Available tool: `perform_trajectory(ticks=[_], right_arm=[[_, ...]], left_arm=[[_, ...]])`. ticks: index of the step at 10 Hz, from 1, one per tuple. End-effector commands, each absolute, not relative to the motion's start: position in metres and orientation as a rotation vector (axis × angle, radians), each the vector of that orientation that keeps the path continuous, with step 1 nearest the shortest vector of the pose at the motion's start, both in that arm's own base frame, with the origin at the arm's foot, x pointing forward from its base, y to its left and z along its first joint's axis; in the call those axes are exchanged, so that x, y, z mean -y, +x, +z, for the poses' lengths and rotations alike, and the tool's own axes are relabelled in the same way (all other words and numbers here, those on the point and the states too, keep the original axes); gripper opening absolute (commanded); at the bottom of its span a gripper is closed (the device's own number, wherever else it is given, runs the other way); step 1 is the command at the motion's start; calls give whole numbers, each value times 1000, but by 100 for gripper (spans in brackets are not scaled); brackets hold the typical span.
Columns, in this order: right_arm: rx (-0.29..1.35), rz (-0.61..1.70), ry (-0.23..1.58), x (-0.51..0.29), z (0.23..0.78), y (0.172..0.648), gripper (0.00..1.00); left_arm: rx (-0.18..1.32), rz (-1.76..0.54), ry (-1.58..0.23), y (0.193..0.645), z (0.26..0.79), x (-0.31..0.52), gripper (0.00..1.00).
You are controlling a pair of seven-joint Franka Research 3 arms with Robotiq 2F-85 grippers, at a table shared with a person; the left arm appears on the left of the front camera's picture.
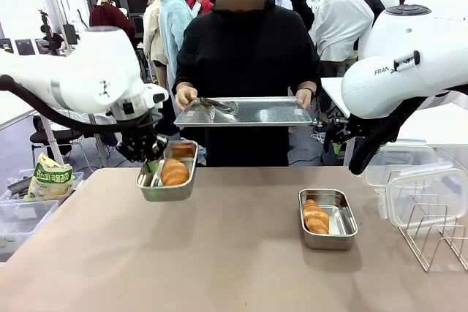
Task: Place the bread in airtight containers.
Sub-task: Once an object is inside an Airtight Container , place the container in the center of the table.
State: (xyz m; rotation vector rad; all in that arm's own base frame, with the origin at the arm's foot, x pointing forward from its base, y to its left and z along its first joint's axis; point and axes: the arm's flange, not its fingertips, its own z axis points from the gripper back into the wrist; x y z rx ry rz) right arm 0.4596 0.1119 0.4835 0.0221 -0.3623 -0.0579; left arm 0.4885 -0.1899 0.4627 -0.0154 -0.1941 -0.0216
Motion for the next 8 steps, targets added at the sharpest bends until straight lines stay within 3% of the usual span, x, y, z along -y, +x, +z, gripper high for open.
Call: perform_trajectory(ticks=[1,8], right_arm=[[369,-54,21,-112,481,460,100],[369,-54,21,-112,481,460,100]], left_arm=[[138,-26,-2,511,426,191,0],[167,34,53,518,374,206,0]])
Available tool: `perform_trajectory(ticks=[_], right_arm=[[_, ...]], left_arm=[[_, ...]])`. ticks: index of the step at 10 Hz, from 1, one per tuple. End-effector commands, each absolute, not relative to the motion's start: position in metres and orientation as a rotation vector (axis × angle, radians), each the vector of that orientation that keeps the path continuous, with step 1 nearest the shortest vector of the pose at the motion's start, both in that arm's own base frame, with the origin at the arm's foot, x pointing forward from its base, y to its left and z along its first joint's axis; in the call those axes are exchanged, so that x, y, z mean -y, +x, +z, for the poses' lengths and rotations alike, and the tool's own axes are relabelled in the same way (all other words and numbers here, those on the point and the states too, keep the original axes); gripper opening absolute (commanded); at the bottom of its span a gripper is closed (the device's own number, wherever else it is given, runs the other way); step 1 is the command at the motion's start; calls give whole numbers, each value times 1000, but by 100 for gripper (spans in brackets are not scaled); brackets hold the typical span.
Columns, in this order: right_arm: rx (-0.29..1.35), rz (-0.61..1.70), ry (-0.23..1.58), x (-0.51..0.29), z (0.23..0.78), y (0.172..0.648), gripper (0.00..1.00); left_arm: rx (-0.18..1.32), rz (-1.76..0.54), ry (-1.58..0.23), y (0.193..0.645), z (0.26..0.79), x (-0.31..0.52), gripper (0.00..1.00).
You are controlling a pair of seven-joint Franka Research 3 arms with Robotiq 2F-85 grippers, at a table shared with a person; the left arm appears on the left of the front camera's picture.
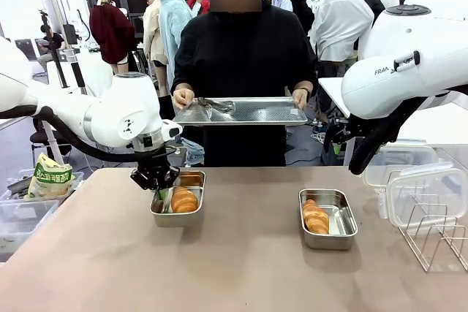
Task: Place the bread in airtight containers.
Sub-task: Once an object is inside an Airtight Container , place the container in the center of the table.
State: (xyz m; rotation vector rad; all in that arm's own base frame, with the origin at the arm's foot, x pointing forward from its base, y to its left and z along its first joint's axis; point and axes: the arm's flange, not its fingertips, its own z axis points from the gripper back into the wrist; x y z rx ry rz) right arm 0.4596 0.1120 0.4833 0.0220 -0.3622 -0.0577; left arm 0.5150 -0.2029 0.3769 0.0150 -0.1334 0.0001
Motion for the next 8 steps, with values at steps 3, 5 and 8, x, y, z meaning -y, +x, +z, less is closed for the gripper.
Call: perform_trajectory(ticks=[3,5,8], right_arm=[[369,-54,21,-112,481,460,100],[369,-54,21,-112,481,460,100],[369,-54,21,-112,481,460,100]], left_arm=[[134,48,31,517,355,205,0],[133,54,13,521,348,202,0],[107,64,29,523,338,199,18]])
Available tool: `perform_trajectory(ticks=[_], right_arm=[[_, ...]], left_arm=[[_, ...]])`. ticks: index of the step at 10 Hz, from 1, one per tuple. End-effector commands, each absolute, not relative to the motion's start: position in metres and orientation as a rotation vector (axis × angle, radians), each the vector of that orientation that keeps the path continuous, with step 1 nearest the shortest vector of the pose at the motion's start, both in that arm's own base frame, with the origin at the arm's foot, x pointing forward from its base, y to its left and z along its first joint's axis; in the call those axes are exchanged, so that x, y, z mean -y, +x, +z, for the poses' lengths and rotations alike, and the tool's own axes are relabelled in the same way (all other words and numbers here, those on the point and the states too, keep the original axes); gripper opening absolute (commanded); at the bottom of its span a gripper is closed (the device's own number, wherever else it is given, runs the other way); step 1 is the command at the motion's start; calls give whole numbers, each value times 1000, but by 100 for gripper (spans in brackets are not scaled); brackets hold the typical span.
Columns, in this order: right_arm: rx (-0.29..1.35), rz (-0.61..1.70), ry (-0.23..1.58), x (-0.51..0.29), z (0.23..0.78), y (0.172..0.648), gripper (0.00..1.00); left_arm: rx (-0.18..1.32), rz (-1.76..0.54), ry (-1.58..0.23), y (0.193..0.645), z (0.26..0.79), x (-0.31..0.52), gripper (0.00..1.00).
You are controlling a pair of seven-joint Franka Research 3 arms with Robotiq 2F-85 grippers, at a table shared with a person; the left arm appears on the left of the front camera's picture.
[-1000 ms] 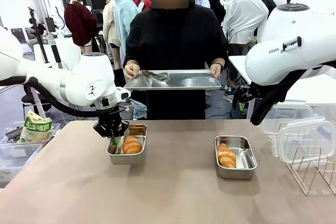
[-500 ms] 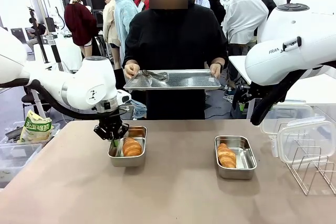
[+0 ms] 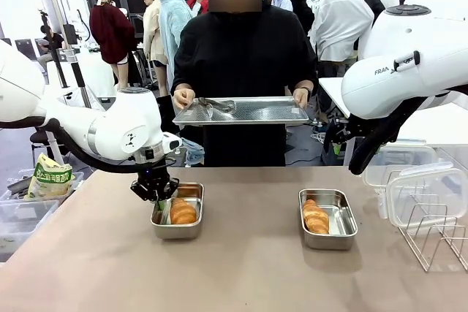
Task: Place the bread in airtight containers.
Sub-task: Once an object is inside an Airtight Container , place the container in the center of the table.
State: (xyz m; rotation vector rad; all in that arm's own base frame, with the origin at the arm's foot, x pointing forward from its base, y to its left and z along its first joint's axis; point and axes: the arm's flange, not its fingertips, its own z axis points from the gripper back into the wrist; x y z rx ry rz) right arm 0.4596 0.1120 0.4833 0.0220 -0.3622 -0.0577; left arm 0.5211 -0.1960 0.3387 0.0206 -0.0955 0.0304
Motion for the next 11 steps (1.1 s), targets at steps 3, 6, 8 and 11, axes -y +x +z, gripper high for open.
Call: perform_trajectory(ticks=[3,6,8,11], right_arm=[[369,-54,21,-112,481,460,100],[369,-54,21,-112,481,460,100],[369,-54,21,-112,481,460,100],[369,-54,21,-112,481,460,100]], left_arm=[[99,71,11,524,335,196,72],[105,75,19,522,344,197,100],[106,74,14,519,352,199,100],[92,62,14,519,356,199,100]])
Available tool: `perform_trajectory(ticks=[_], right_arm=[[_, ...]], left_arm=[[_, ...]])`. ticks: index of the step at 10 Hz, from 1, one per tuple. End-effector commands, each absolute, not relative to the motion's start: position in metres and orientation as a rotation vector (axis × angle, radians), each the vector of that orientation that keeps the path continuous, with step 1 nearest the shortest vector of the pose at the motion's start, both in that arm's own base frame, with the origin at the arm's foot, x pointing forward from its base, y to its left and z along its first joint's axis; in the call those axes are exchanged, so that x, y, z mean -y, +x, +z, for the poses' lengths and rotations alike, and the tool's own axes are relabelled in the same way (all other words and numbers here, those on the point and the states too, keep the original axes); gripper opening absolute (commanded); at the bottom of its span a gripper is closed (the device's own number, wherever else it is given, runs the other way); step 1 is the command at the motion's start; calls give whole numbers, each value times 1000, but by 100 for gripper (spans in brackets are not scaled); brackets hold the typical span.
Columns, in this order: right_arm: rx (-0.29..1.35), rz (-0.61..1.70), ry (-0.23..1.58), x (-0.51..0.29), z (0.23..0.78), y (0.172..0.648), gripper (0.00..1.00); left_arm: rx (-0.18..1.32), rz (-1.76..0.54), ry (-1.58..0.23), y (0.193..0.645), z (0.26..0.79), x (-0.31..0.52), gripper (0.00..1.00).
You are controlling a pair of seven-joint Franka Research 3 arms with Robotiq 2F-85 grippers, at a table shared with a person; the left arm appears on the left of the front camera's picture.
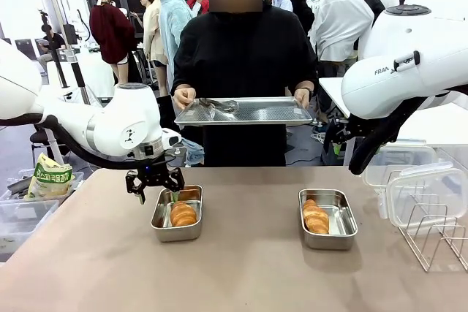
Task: Place the bread in airtight containers.
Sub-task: Once an object is inside an Airtight Container , place the container in the center of the table.
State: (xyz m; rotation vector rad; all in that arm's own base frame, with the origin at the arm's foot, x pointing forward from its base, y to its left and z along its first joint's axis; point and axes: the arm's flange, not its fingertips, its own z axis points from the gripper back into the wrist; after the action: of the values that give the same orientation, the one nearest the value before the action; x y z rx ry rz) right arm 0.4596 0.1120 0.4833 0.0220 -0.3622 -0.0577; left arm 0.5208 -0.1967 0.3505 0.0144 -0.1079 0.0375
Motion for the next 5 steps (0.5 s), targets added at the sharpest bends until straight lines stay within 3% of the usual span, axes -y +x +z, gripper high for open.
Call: perform_trajectory(ticks=[1,5], right_arm=[[369,-54,21,-112,481,460,100],[369,-54,21,-112,481,460,100]], left_arm=[[86,70,25,518,360,200,100],[98,33,23,518,359,199,100]])
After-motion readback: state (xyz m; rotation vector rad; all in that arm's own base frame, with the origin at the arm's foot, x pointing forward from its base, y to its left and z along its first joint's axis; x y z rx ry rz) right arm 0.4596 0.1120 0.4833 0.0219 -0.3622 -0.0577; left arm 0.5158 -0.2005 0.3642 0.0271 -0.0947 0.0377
